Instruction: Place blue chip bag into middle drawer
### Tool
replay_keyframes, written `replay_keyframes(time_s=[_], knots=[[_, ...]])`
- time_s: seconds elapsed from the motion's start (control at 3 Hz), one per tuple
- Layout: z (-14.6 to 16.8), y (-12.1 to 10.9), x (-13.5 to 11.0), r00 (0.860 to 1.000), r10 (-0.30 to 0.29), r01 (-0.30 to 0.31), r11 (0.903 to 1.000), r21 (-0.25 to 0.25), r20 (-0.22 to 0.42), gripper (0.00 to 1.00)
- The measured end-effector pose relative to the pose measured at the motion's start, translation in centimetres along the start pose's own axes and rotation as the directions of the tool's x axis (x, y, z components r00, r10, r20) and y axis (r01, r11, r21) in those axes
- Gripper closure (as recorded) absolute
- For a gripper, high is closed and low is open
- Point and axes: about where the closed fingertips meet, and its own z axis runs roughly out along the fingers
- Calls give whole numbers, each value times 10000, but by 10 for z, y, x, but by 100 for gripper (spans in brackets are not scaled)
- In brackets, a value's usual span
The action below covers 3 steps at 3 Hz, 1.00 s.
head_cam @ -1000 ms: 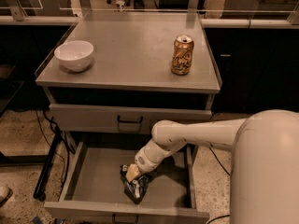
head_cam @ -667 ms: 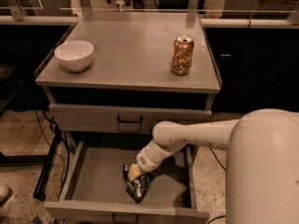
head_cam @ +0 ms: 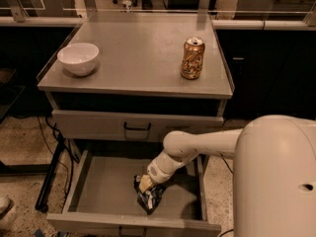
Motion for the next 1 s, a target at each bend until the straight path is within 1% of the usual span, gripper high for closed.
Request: replay_keyframes(time_s=[0.33,1.0], knots=[[6,-10,2,10000,76,-76,9999,115,13,100],[22,-21,23,9982,585,-589,9979,258,157,100]])
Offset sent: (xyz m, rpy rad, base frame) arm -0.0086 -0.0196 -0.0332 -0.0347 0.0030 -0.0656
